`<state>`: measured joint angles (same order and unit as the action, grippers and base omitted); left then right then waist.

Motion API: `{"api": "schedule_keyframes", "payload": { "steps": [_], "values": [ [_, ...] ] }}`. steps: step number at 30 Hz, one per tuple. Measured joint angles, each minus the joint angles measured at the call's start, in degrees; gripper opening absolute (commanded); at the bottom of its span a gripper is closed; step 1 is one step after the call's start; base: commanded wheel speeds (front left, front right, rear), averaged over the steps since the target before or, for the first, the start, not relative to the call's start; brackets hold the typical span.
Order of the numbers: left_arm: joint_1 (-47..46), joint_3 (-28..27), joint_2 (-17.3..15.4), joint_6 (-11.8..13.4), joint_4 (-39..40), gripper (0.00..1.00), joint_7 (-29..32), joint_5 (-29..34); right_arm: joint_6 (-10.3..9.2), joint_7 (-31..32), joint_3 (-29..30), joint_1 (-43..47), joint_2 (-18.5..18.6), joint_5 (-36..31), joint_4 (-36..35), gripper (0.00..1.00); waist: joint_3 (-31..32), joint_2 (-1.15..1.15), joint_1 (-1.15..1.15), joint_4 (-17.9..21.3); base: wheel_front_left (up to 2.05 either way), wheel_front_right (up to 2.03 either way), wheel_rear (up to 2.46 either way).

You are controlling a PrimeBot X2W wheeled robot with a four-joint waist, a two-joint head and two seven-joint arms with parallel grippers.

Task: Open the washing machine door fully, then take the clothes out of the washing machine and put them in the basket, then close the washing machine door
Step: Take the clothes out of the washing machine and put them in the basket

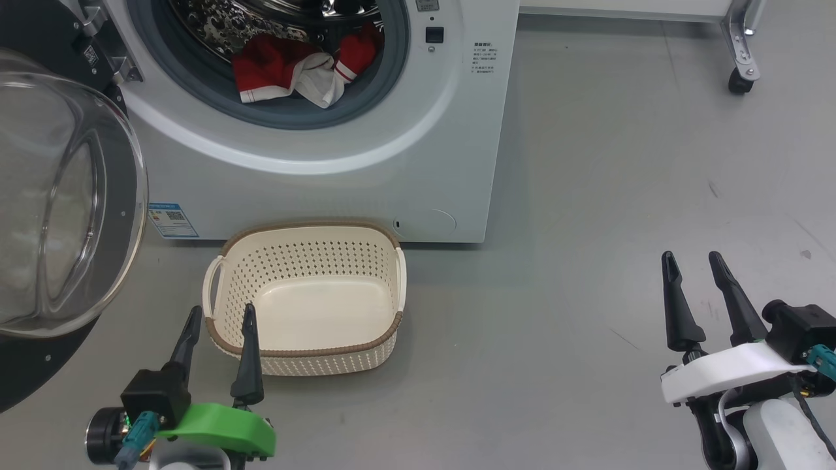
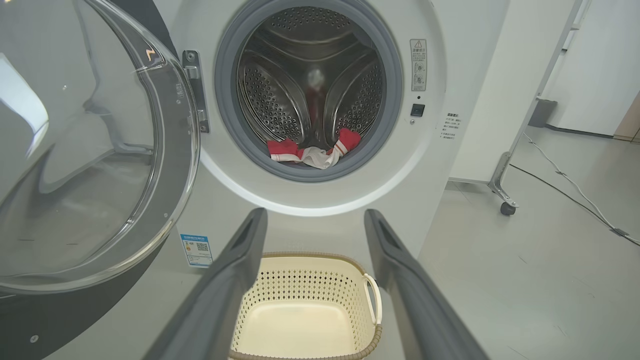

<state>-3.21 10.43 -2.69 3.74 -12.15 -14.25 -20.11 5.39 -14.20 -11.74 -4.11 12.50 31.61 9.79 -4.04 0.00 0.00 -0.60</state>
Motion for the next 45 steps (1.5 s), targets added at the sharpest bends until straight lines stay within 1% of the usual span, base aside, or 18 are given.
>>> {"api": "schedule_keyframes", "payload": {
  "steps": [8,32,40,45],
  "values": [
    [0.0,0.2,0.01,0.52,0.01,1.0,-0.01,0.21,0.0,0.0,0.01,0.01,-0.11,-0.01,0.01,1.0,0.05,0.0,0.0,0.01,0.0,0.0,0.0],
    [0.01,0.6,0.03,0.57,0.86,1.0,-0.03,-0.08,0.0,-0.08,0.49,0.01,-0.49,-0.02,0.03,1.0,-0.45,0.0,0.0,-0.04,0.0,0.0,0.0],
    [0.01,0.53,0.04,0.57,1.33,1.0,-0.14,-0.57,0.01,-0.08,0.53,0.01,-0.69,-0.02,0.09,1.0,-0.42,0.0,0.0,-0.06,0.0,0.0,0.0],
    [0.01,0.58,0.05,0.42,1.83,1.0,-0.18,-2.05,0.01,-0.08,0.58,0.01,-0.74,-0.09,0.2,1.0,-0.34,0.0,0.0,-0.03,0.09,-0.09,0.0]
  ]
}}
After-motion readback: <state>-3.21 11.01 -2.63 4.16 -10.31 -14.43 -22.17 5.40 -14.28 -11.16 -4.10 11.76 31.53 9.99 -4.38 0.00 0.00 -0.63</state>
